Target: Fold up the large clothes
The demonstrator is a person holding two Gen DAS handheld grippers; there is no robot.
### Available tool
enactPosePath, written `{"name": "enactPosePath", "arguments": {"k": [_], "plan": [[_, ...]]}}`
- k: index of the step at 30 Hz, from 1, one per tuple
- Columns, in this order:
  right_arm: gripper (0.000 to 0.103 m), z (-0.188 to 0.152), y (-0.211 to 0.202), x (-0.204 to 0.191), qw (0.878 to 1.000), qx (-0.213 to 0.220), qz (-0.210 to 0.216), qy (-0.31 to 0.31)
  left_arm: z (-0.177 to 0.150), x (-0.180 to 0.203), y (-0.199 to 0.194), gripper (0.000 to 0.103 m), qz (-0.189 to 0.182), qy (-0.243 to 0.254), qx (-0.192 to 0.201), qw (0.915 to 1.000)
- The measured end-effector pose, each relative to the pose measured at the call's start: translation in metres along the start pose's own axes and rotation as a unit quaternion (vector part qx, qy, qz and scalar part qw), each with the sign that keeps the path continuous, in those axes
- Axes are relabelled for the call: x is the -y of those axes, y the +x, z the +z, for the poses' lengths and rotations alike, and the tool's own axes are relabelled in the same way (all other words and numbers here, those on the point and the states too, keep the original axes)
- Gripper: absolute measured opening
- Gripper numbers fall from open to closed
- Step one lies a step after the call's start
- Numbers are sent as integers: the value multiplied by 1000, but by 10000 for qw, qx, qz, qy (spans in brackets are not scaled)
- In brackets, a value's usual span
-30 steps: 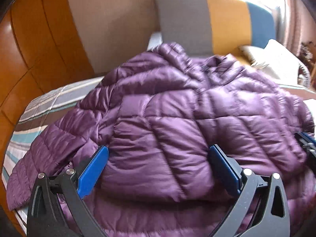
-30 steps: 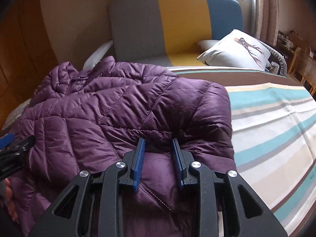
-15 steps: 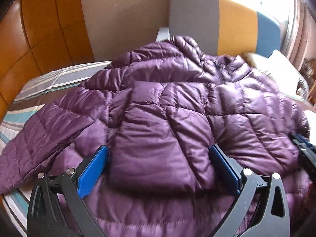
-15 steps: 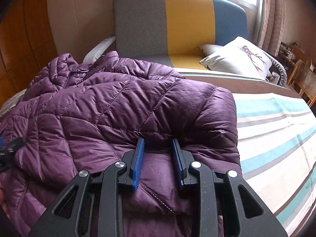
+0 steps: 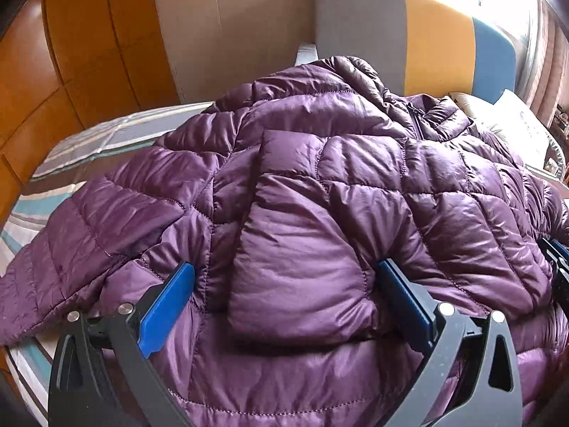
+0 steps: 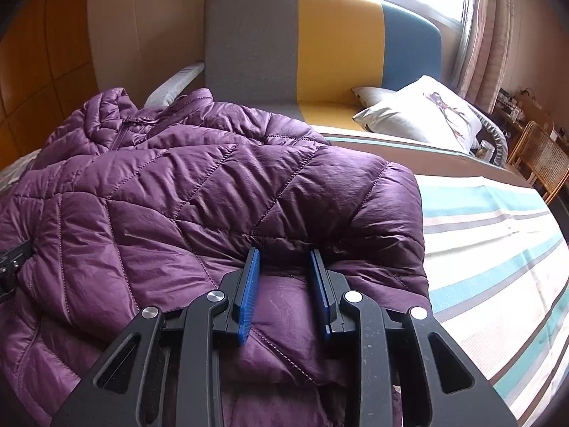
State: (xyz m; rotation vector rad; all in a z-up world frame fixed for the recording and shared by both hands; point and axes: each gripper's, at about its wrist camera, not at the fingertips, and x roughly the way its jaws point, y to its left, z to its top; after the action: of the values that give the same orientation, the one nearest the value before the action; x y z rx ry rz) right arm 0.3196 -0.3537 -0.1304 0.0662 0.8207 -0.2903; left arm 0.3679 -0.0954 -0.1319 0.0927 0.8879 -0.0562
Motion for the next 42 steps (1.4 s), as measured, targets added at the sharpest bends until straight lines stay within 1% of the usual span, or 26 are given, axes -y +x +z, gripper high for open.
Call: {"name": "enactPosePath", "arguments": {"k": [4, 8, 10, 12, 13, 15, 16, 19, 20, 22, 23, 24, 26, 27, 28, 29, 31, 32, 33, 34, 35, 36, 38, 39, 40, 42], "plan": [[29, -1, -2, 1, 10000, 11, -11, -10, -3, -17, -13, 101, -296, -283, -2, 9992], [29, -1, -2, 1, 10000, 11, -22, -16, -12, -46, -34, 101, -440, -646, 106, 9969], [29, -2, -2, 1, 10000, 12, -18, -10, -18, -68, -46, 101, -364, -864, 211, 9954], [29, -1, -2, 1, 10000, 13, -14, -2, -26, -101, -53, 101, -238, -1239, 282, 9916], [29, -1, -2, 1, 10000, 14, -17, -4, -30, -116, -57, 101, -170, -1419, 323, 9892], [29, -1, -2, 2, 10000, 14, -16, -3, -45, -153, -67, 101, 122, -1870, 471, 9812], [29, -1, -2, 2, 10000, 13, -15, -1, -49, -165, -72, 101, 232, -2003, 511, 9781], [29, -1, -2, 1, 10000, 13, -22, -6, -71, -216, -81, 100, 642, -2537, 527, 9637], [29, -1, -2, 1, 10000, 14, -34, -16, -81, -233, -84, 100, 760, -2795, 493, 9559], [29, -2, -2, 0, 10000, 16, -49, -28, -100, -262, -91, 95, 901, -3243, 454, 9406], [29, -2, -2, 0, 10000, 17, -50, -28, -111, -277, -94, 89, 1008, -3510, 424, 9300], [29, -2, -2, 0, 10000, 17, -48, -26, -119, -289, -96, 86, 1097, -3707, 408, 9213], [29, -2, -2, 1, 10000, 17, -40, -18, -138, -316, -100, 83, 1284, -4142, 405, 9002], [29, -1, -2, 1, 10000, 18, -39, -16, -144, -324, -100, 82, 1336, -4263, 423, 8937], [29, -1, -2, 1, 10000, 20, -41, -17, -153, -335, -102, 82, 1362, -4451, 469, 8838], [29, -2, -2, 1, 10000, 18, -44, -19, -158, -343, -101, 82, 1368, -4565, 497, 8777], [29, -2, -2, 1, 10000, 19, -46, -21, -161, -351, -99, 82, 1339, -4730, 536, 8692], [29, -2, -2, 1, 10000, 20, -53, -26, -165, -360, -95, 82, 1287, -4862, 514, 8628], [29, -2, -2, 1, 10000, 20, -54, -26, -167, -365, -91, 82, 1284, -4941, 483, 8585], [29, -2, -2, 1, 10000, 22, -52, -24, -170, -371, -87, 82, 1234, -5076, 461, 8515], [29, -2, -2, 1, 10000, 21, -48, -21, -172, -375, -85, 81, 1194, -5156, 538, 8468], [29, -2, -2, 1, 10000, 20, -48, -22, -171, -377, -84, 81, 1233, -5159, 622, 8454], [29, -2, -2, 1, 10000, 20, -44, -17, -169, -384, -79, 79, 1235, -5207, 657, 8422], [29, -2, -2, 1, 10000, 20, -48, -19, -169, -385, -79, 72, 1299, -5226, 674, 8399], [29, -2, -2, 1, 10000, 20, -48, -20, -168, -388, -76, 67, 1456, -5251, 670, 8358], [29, -2, -2, 1, 10000, 21, -45, -16, -166, -392, -76, 44, 1567, -5312, 651, 8301]]}}
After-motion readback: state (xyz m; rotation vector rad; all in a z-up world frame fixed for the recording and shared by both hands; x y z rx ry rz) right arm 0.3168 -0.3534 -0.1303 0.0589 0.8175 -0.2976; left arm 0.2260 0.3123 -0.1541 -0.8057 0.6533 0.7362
